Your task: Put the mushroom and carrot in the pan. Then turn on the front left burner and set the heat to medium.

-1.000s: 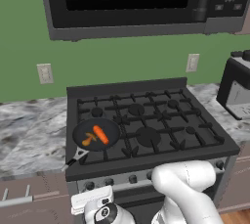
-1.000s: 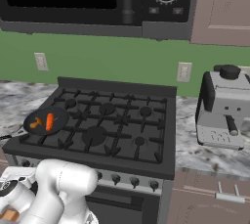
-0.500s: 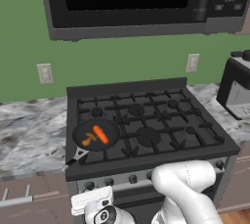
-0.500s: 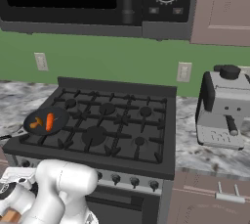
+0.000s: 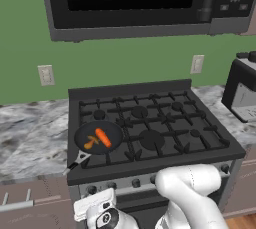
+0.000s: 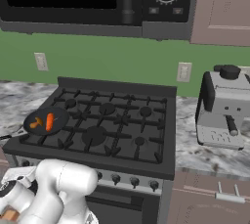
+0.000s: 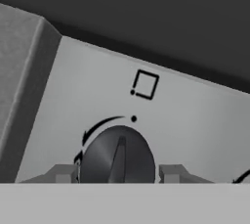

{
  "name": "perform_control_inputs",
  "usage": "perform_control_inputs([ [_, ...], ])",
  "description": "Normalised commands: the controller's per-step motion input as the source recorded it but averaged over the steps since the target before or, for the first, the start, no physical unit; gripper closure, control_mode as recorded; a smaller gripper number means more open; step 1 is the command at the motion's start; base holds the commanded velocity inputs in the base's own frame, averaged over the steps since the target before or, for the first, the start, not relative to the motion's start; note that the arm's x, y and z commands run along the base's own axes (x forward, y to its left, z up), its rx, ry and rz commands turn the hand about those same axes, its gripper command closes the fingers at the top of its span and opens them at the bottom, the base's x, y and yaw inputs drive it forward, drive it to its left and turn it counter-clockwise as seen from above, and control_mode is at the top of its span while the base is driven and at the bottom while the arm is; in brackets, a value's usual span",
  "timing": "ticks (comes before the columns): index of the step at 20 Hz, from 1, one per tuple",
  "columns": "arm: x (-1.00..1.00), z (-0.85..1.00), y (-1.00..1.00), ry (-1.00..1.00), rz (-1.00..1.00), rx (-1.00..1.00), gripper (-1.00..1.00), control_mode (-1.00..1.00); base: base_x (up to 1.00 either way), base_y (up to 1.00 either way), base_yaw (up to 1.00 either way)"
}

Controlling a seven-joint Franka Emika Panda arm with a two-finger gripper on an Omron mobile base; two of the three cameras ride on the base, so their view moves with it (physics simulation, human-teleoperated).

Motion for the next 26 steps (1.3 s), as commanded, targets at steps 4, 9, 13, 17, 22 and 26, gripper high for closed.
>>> perform_control_inputs([
  [4, 0.0, -0.01, 0.0, 0.2, -0.05, -0.41, 1.0, -1.0, 0.0, 0.0, 0.0],
  [9, 0.0, -0.06, 0.0, 0.15, -0.06, -0.38, 1.0, -1.0, 0.0, 0.0, 0.0],
  [13, 0.0, -0.08, 0.0, 0.1, -0.04, -0.31, 1.0, -1.0, 0.0, 0.0, 0.0],
  [17, 0.0, -0.21, 0.0, 0.03, -0.04, -0.27, 1.0, -1.0, 0.0, 0.0, 0.0],
  [22, 0.0, -0.28, 0.0, 0.0, -0.04, -0.26, 1.0, -1.0, 0.0, 0.0, 0.0],
  [26, 0.0, -0.24, 0.0, 0.0, -0.04, -0.26, 1.0, -1.0, 0.0, 0.0, 0.0],
])
